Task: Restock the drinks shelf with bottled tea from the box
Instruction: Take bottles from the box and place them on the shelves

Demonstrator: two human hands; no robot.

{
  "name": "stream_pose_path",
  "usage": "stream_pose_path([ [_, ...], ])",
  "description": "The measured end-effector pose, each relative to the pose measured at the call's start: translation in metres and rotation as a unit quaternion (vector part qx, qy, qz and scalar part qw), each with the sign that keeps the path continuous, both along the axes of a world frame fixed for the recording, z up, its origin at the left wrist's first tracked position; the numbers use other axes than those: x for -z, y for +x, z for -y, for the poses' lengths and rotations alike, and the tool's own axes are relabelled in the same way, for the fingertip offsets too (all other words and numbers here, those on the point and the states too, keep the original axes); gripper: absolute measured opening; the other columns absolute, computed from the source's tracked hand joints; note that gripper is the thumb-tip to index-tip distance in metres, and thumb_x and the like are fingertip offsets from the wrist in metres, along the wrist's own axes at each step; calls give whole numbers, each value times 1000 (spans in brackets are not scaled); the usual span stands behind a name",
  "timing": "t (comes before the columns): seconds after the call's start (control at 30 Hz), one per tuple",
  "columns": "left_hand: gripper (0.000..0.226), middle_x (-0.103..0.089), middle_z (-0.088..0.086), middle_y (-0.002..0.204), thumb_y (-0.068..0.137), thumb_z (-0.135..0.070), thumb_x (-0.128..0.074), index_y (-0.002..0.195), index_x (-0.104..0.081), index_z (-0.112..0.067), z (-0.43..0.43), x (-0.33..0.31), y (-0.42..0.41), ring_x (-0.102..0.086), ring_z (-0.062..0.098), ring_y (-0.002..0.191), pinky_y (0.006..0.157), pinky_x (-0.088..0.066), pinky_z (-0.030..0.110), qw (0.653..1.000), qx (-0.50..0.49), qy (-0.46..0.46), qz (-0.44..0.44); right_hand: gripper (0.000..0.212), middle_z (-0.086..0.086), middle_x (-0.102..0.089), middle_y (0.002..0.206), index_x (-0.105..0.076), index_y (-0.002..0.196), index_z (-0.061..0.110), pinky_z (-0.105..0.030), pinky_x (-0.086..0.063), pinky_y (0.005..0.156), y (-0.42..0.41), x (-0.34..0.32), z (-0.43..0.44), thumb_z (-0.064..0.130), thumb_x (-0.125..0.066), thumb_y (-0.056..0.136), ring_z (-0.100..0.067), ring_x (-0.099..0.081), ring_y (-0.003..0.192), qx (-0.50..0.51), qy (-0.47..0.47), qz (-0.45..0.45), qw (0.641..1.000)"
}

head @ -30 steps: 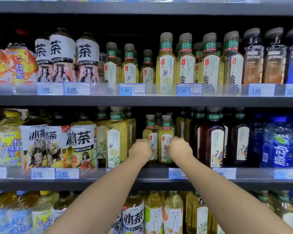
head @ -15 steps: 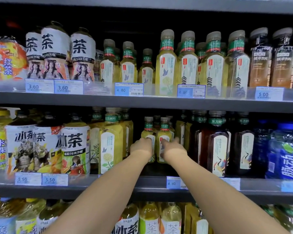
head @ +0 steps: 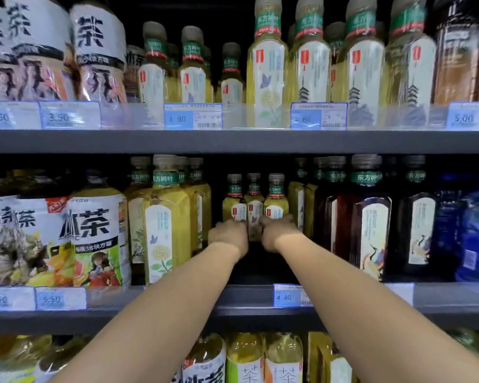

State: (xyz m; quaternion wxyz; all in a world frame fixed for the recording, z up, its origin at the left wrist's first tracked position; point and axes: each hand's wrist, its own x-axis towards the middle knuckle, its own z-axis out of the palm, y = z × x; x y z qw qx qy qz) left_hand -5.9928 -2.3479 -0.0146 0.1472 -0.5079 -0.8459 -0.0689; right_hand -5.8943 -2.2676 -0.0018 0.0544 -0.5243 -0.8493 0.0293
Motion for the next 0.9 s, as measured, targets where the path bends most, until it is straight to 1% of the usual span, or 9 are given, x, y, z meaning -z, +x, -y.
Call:
stream_pose_path([
  [0.1,47,-55,10,125,90,-19,-55,137,-49,-20,-1,4,-5,-55,29,112,74,-49,36,999,-17,-18,22,63,-29,-18,143,-21,148,34,-42,-50,93,-3,2,-4,24,-47,92,-46,-42,121,19,14,13,1000],
  [0.17,53,-53,11,130,90,-20,-55,143,-44,-18,-2,4,-8,-54,29,115,84,-53,38,998,-24,-28,45,61,-23,-26,144,-23,147,29,-45,-46,87,-5,4,-10,30,-46,91,-47,-41,121,19,25,30,999],
  [0.33,82,-36,18,153,89,-9,-51,158,-8,-8,-7,10,-16,-47,31,132,103,-48,36,988,-24,-61,142,54,-8,-38,147,-31,144,21,-53,-37,100,-1,2,-26,27,-48,94,-38,-48,123,-28,63,77,995],
  [0.5,80,-2,22,163,93,-7,-46,157,1,-2,-11,8,-16,-32,33,144,113,-36,34,980,-8,-122,156,61,-22,-31,148,-37,144,27,-45,-38,104,3,15,-44,18,-55,86,-45,-39,129,-10,22,-34,999],
  [0.6,81,19,22,161,94,-10,-44,157,8,-9,-12,9,-12,-18,37,149,119,-26,40,975,-2,-151,165,71,-22,-26,151,-32,146,31,-43,-41,102,3,18,-43,17,-55,81,-45,-40,129,-18,13,-23,999],
  [0.67,82,23,20,161,94,-13,-46,158,6,-13,-13,9,-11,-18,37,149,119,-29,41,976,5,-150,157,78,-23,-23,152,-23,149,33,-44,-45,101,0,19,-36,16,-54,80,-45,-40,128,2,-4,-28,1000],
  [0.77,75,15,13,164,95,-19,-47,159,-9,-15,-3,2,-3,-22,36,148,116,-34,42,987,19,-120,107,71,-24,-34,144,-28,149,26,-41,-49,94,15,10,-7,19,-57,85,-40,-46,123,0,19,-16,1000],
  [0.83,68,-9,11,164,93,-22,-49,156,-24,-18,17,-8,7,-29,36,142,110,-39,47,993,25,-86,79,67,-20,-33,143,-35,146,25,-43,-49,96,34,1,22,22,-62,85,-37,-47,122,4,40,-23,999],
  [0.9,56,-34,12,151,94,-28,-48,149,-39,-19,44,-17,19,-42,34,130,102,-46,48,995,47,-62,60,63,-17,-33,146,-38,145,25,-48,-44,102,55,-8,53,25,-62,87,-37,-43,126,-8,54,-22,998],
])
